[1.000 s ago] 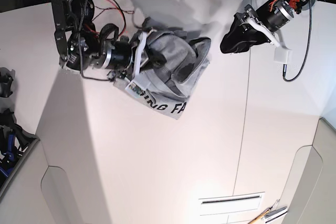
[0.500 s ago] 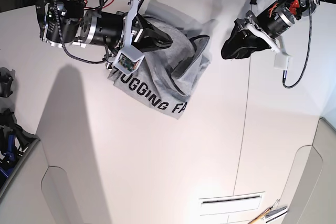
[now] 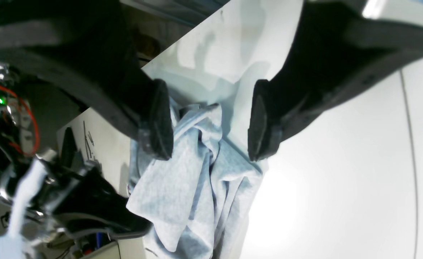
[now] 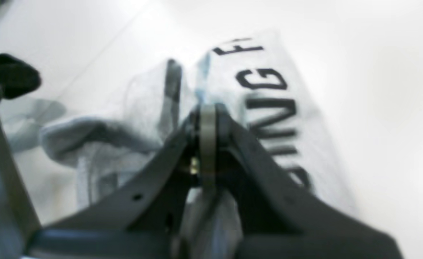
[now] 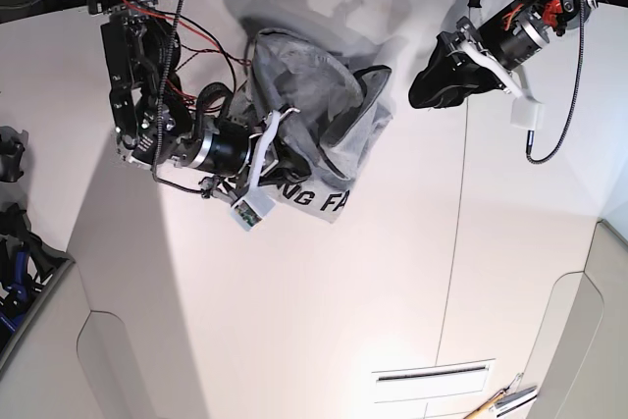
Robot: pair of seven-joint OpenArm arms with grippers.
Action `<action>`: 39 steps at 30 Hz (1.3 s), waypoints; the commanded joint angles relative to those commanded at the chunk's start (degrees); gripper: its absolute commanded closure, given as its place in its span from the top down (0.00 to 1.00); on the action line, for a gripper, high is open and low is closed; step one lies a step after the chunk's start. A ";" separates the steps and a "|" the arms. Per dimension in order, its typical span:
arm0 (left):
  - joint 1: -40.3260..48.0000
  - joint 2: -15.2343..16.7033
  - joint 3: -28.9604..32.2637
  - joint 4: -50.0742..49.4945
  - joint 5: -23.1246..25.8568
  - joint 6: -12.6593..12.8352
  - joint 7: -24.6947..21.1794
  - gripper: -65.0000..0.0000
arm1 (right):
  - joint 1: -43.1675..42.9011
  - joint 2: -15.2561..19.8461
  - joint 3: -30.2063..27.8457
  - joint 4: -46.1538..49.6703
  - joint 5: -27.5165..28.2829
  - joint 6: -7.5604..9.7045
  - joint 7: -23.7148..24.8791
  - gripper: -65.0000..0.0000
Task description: Fold the T-shirt properly
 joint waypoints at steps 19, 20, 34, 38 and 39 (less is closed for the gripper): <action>-0.02 0.02 -14.56 0.00 -16.04 0.00 9.01 0.51 | 0.96 -9.09 -13.68 7.89 0.79 0.26 -3.56 0.00; -0.02 0.02 -13.94 0.00 -16.13 0.00 9.05 0.42 | 0.96 -9.09 -11.93 7.89 -0.66 0.04 -3.17 0.00; -2.05 4.57 25.66 0.00 12.09 0.00 -7.28 0.12 | 5.51 1.07 8.02 -4.83 -1.55 -0.04 0.11 0.00; -5.75 6.95 29.07 0.00 24.48 0.00 -8.15 0.12 | 5.53 0.90 7.06 -10.21 0.83 0.46 0.22 0.00; -5.97 6.80 28.79 0.00 25.86 0.00 -8.15 0.12 | 5.55 0.90 6.45 -10.75 0.94 0.61 0.20 0.00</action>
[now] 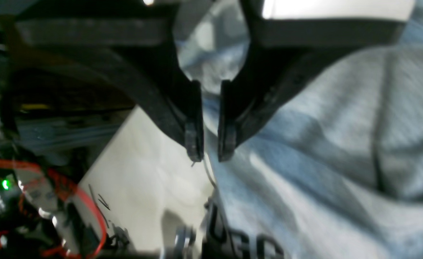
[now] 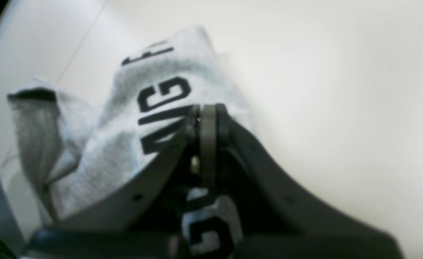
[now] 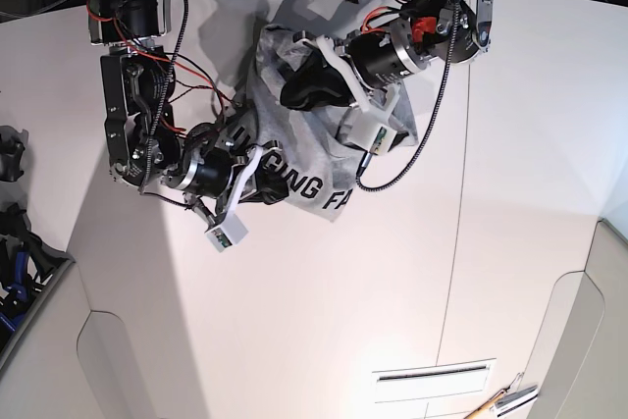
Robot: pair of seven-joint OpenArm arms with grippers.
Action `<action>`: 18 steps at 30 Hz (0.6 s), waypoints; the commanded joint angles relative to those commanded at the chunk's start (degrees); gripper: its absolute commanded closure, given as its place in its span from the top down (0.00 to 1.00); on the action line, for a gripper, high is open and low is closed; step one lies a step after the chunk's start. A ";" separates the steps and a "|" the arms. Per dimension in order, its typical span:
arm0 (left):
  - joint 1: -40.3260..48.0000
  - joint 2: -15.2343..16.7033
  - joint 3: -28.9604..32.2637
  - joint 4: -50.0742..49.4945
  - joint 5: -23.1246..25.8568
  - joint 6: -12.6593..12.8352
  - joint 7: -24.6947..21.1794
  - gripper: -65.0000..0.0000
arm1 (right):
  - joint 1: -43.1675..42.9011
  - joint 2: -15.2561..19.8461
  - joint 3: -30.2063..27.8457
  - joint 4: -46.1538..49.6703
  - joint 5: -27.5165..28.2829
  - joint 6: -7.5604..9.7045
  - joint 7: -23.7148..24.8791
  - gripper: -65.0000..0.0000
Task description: Fold the T-shirt properly
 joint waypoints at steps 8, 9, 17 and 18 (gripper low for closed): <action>3.67 -3.02 -2.21 0.00 1.64 0.00 0.57 0.12 | 0.98 -0.04 -6.05 -0.11 -1.27 -0.04 3.30 0.00; 4.37 -3.32 -2.21 0.00 2.03 0.00 0.61 0.12 | 0.98 -0.02 -6.86 -0.13 -1.88 -0.04 3.30 0.00; 4.04 -7.13 -2.21 0.37 4.00 0.00 -2.84 0.12 | 0.63 0.00 -9.53 -2.38 -4.44 -0.04 3.30 0.00; 3.28 -7.13 -2.21 0.52 4.26 0.00 -2.67 0.12 | 0.66 0.00 -9.53 -2.45 -4.44 -0.04 3.28 0.00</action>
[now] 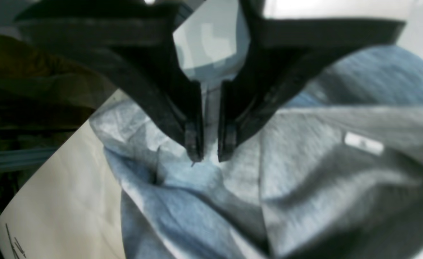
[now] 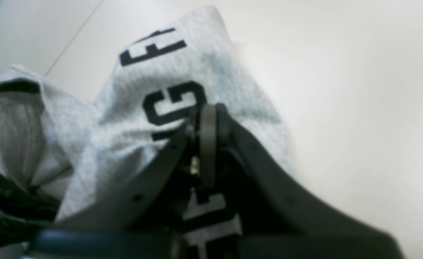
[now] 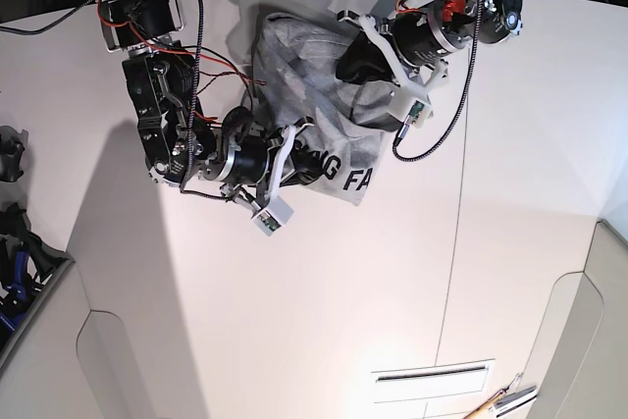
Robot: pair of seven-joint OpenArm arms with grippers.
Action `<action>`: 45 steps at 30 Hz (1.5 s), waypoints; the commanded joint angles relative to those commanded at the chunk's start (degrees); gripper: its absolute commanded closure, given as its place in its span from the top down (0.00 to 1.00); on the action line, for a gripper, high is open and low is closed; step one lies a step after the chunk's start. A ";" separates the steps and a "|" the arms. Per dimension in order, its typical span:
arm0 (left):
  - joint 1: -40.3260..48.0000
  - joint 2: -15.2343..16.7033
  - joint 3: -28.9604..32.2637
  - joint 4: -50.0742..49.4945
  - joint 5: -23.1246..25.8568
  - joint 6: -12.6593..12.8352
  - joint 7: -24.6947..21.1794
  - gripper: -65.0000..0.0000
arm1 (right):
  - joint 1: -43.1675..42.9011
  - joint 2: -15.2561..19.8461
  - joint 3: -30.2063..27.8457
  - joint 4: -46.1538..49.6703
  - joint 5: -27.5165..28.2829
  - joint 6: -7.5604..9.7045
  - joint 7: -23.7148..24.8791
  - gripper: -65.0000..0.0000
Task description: Fold the T-shirt properly
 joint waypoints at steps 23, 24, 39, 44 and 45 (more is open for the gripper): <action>11.23 -8.28 0.11 12.57 -0.98 0.00 1.75 0.00 | 0.20 0.00 0.00 -0.04 -2.49 -0.26 3.41 0.00; 11.21 -8.26 0.11 12.57 -1.03 0.00 1.62 0.00 | 0.35 0.00 0.00 -0.04 -1.90 -0.26 3.41 0.00; 5.97 -7.93 0.13 8.41 6.49 4.49 -4.90 0.00 | 2.05 -0.02 0.00 0.31 4.31 -0.22 1.22 0.00; 5.99 -6.60 0.11 6.86 9.09 4.49 -5.14 0.00 | 1.88 -0.04 0.00 0.28 4.04 -0.22 1.18 0.00; 5.99 -6.36 0.11 6.43 9.84 4.49 -5.18 0.00 | 1.90 -0.02 0.00 0.28 4.04 -0.22 1.18 0.00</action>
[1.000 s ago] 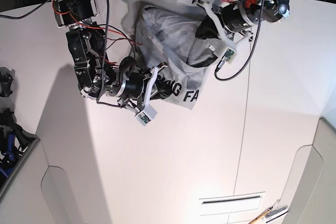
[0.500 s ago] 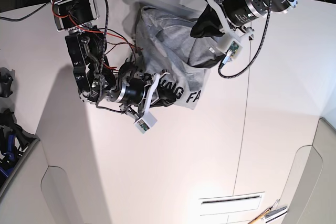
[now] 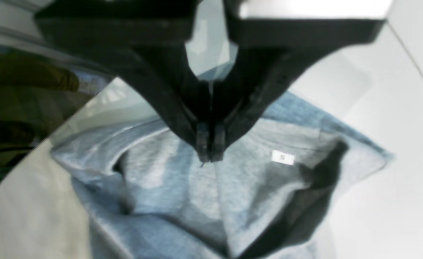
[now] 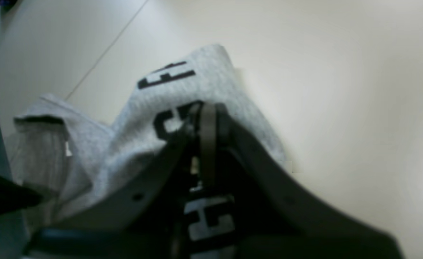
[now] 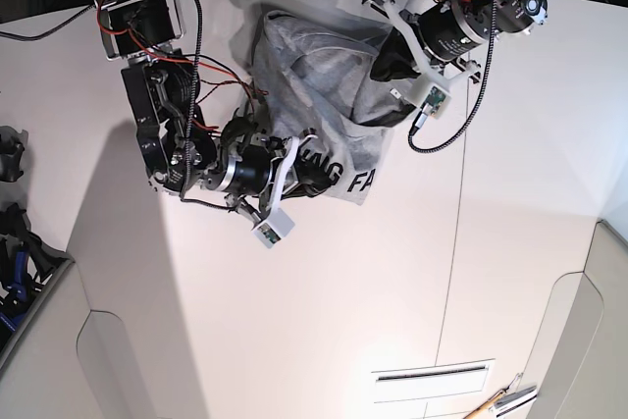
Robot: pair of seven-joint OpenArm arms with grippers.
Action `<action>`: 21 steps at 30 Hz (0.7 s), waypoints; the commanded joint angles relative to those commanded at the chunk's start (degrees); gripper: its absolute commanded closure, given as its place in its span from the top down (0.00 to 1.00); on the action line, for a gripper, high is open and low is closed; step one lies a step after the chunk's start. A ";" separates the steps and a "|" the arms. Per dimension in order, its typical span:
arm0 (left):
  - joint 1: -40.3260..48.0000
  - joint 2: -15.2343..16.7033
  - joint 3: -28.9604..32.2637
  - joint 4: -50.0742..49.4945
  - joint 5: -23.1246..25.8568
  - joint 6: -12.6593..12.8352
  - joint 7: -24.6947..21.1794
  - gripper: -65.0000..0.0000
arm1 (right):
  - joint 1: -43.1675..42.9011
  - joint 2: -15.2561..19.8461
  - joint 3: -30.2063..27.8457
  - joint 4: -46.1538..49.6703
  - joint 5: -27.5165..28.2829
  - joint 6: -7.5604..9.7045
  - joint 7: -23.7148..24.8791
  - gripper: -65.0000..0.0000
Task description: Fold the T-shirt properly
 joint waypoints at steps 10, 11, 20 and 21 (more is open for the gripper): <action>0.74 0.00 0.07 -1.33 -7.72 -2.62 4.13 0.00 | -0.02 0.04 0.00 0.00 -4.24 0.00 -0.13 0.00; 0.98 0.00 0.07 -1.33 -9.01 -3.67 5.44 0.00 | -0.02 0.04 0.00 -0.02 -4.33 0.02 -0.15 0.00; 4.50 -0.02 0.07 -1.33 -8.68 -4.49 6.38 0.00 | 0.00 0.04 0.00 -0.31 -4.72 0.00 0.31 0.00; 4.98 -0.02 0.07 -1.33 -8.72 -4.49 6.51 0.00 | 0.00 0.04 0.00 -0.31 -4.72 0.00 0.33 0.00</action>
